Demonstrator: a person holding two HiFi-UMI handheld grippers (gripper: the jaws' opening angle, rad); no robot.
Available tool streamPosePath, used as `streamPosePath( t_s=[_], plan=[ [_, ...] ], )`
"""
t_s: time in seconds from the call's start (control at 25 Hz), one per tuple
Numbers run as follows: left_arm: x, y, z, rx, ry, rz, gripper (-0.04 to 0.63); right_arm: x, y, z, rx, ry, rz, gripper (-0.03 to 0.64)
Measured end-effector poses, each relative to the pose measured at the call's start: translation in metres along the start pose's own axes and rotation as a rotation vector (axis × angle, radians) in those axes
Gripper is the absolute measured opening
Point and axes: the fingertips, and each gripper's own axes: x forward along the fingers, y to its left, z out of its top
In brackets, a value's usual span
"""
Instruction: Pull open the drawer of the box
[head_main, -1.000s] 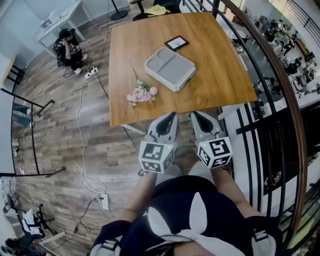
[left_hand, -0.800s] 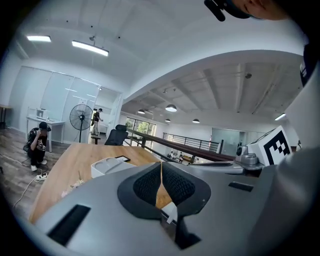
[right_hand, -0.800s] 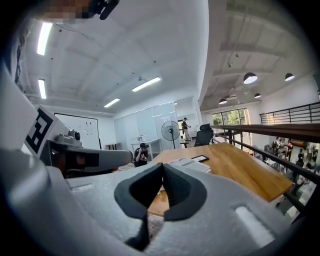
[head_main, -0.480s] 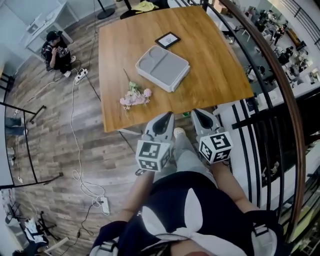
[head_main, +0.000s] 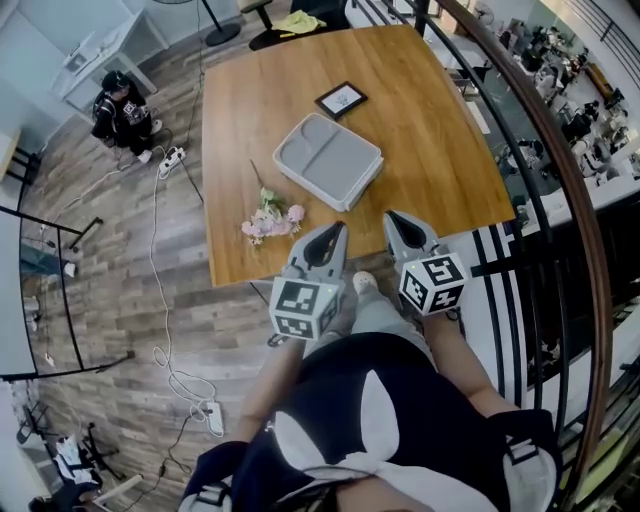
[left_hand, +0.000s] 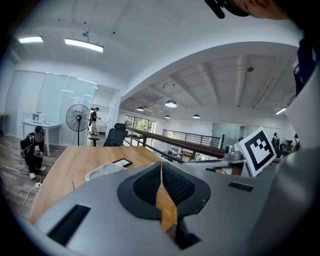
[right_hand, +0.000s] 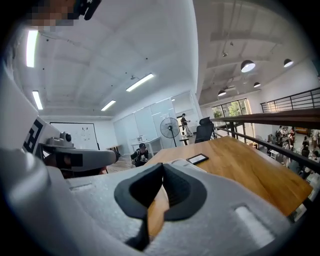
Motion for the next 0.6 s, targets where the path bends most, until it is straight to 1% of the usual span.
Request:
streamPosePath(
  t_s=[0.24,0.4,0.44,0.6],
  plan=[
    [0.030,0.012,-0.003,0.000,0.020,0.010,0.025,0.023,-0.032,0.006,0.061,-0.013,0.003,0.000],
    [0.041,0.022,-0.006,-0.037,0.049,0.031,0.025,0.038,-0.045,0.004,0.101,0.004,0.018,0.002],
    [0.044,0.024,-0.007,-0.043,0.053,0.036,0.025,0.042,-0.048,0.002,0.112,0.013,0.022,0.042],
    [0.055,0.031,-0.012,-0.045,0.056,0.042,0.025,0.057,-0.056,-0.013,0.167,0.055,0.052,0.074]
  ],
)
